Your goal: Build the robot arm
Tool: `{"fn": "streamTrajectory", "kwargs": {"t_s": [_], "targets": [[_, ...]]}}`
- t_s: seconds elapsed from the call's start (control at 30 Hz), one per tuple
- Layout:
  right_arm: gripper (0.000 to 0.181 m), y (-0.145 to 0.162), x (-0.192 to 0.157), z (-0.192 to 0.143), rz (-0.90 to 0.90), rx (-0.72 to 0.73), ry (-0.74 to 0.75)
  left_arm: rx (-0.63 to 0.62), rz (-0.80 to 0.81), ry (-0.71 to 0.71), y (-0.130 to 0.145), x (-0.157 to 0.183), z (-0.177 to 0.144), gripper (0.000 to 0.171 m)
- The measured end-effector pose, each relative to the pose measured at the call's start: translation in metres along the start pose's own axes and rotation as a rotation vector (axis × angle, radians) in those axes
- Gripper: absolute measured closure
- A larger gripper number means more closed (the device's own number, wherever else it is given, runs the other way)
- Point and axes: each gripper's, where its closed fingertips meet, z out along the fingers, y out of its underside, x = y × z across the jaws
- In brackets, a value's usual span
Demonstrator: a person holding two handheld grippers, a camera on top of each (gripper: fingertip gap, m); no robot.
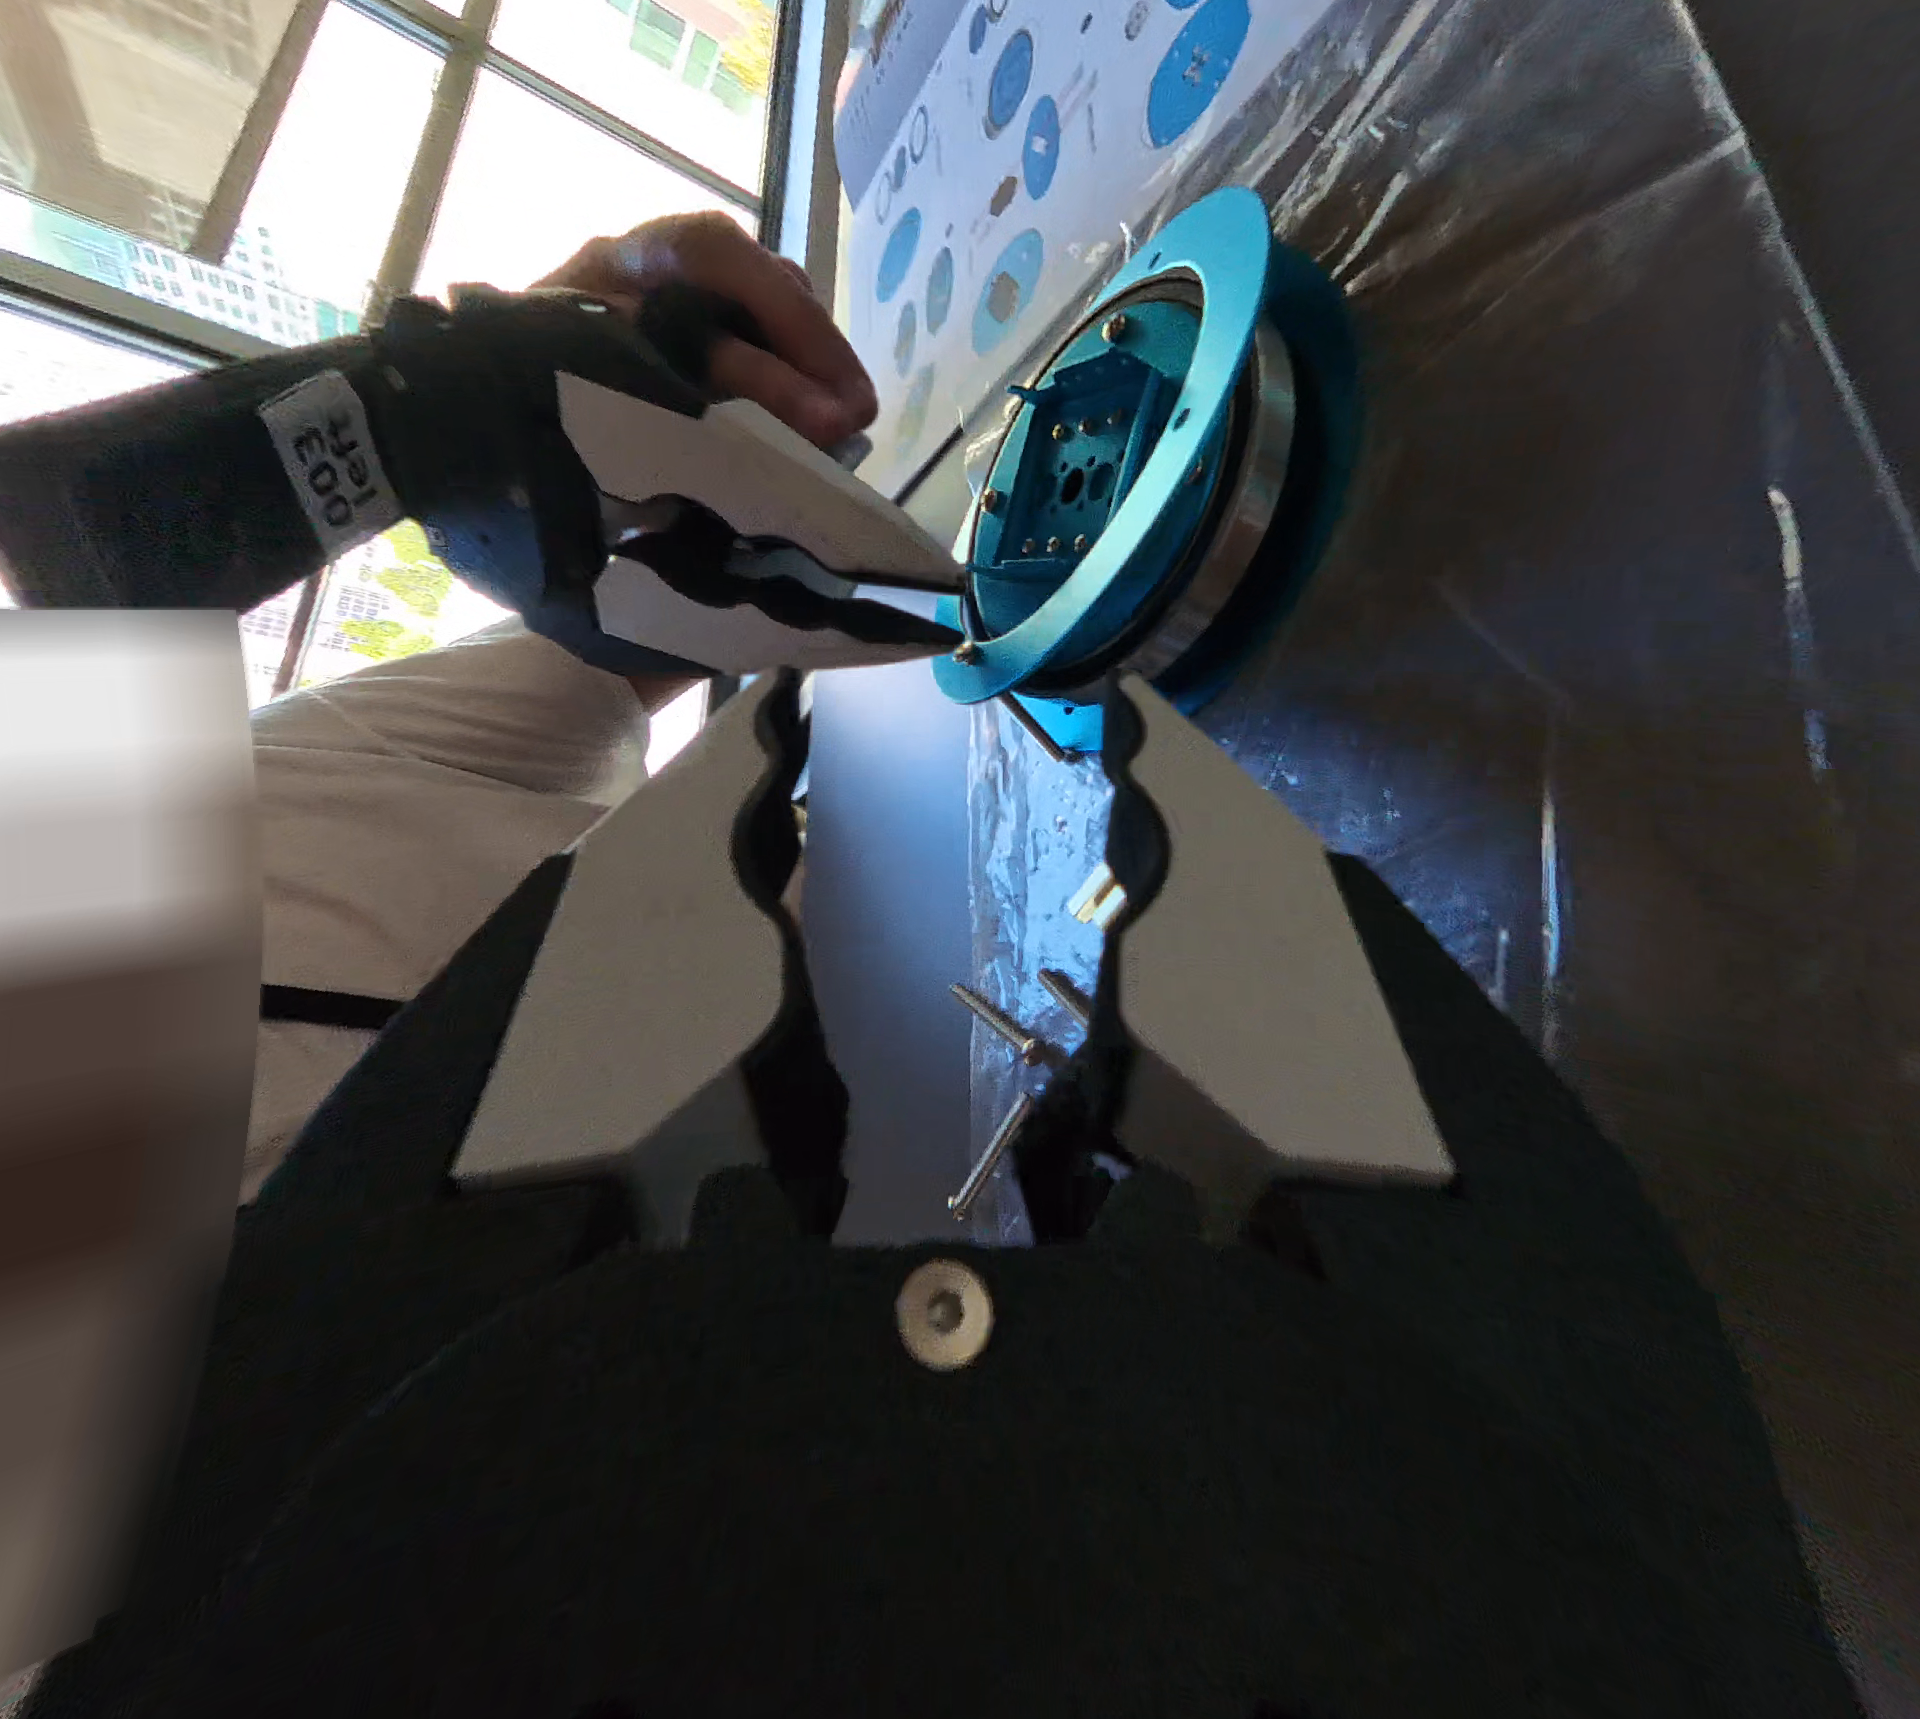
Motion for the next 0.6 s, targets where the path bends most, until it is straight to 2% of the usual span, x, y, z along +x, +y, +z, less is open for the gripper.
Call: {"fn": "streamTrajectory", "kwargs": {"t_s": [0.03,0.1,0.2,0.43,0.6], "targets": [[0.134,0.001,0.004,0.0,-0.013,-0.015,0.025,-0.008,0.008,-0.027,-0.002,-0.004,0.003,0.167],[0.145,-0.001,0.01,-0.002,-0.047,-0.03,0.062,-0.033,0.004,0.008,-0.005,-0.003,0.01,0.169],[0.161,-0.005,0.005,-0.003,-0.068,-0.01,0.037,-0.051,-0.009,0.053,-0.007,-0.002,0.017,0.171],[0.163,-0.003,0.013,-0.003,-0.007,-0.007,0.003,-0.008,-0.089,0.081,-0.01,-0.011,0.014,0.171],[0.159,-0.01,0.011,-0.014,0.004,0.018,0.008,0.017,-0.208,-0.046,0.018,-0.051,-0.011,0.162]]}}
